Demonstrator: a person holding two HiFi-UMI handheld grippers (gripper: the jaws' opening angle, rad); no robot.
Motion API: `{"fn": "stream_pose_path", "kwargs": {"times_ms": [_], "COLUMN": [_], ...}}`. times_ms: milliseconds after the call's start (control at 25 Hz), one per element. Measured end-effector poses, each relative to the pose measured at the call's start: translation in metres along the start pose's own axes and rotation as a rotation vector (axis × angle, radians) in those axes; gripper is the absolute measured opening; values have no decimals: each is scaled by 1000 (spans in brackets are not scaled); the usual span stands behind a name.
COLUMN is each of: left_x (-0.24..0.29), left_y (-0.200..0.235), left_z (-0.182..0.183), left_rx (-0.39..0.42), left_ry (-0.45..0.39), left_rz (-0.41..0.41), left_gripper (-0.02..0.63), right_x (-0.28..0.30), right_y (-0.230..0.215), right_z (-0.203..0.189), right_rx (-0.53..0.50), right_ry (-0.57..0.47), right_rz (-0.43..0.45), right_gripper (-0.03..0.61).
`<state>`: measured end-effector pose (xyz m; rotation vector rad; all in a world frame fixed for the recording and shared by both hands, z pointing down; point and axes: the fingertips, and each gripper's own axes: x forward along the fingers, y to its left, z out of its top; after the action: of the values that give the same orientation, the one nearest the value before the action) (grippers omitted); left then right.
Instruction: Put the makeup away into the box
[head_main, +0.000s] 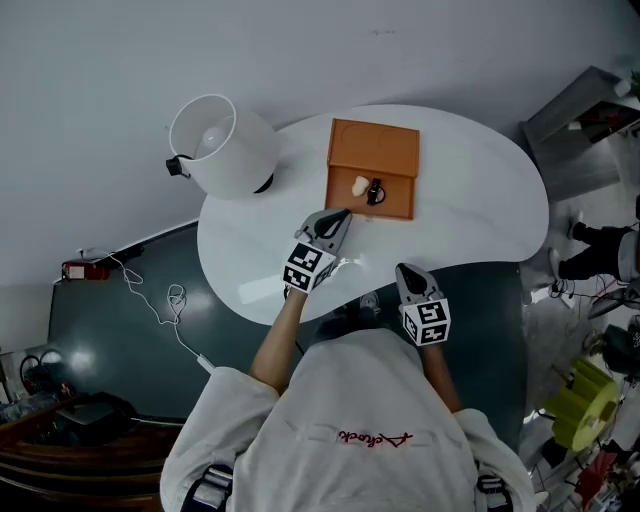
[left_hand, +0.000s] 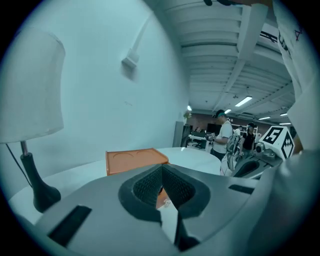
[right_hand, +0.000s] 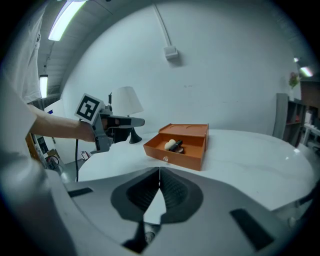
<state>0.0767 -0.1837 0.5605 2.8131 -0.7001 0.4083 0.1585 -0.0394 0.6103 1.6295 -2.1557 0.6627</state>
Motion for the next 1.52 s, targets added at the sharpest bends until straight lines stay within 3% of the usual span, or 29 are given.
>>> {"fn": "stream_pose_path", "kwargs": {"times_ms": [360, 760, 1000, 1520], "left_x": [-40, -89, -109, -116], "left_y": [-18, -48, -37, -48], "left_z": [7, 25, 28, 28], "left_rx": [0, 26, 7, 20], "left_ry": [-27, -116, -139, -158], "left_rz": [46, 111, 177, 185], "left_gripper": [9, 9, 10, 9], "right_x": [-1, -35, -40, -55], "right_y": [5, 19, 26, 25], "right_z": [33, 109, 123, 122], "right_rx": [-32, -107, -136, -146], "right_ry": [-97, -319, -350, -354], "right_rz": [5, 13, 18, -11], "right_gripper": [20, 20, 20, 19]}}
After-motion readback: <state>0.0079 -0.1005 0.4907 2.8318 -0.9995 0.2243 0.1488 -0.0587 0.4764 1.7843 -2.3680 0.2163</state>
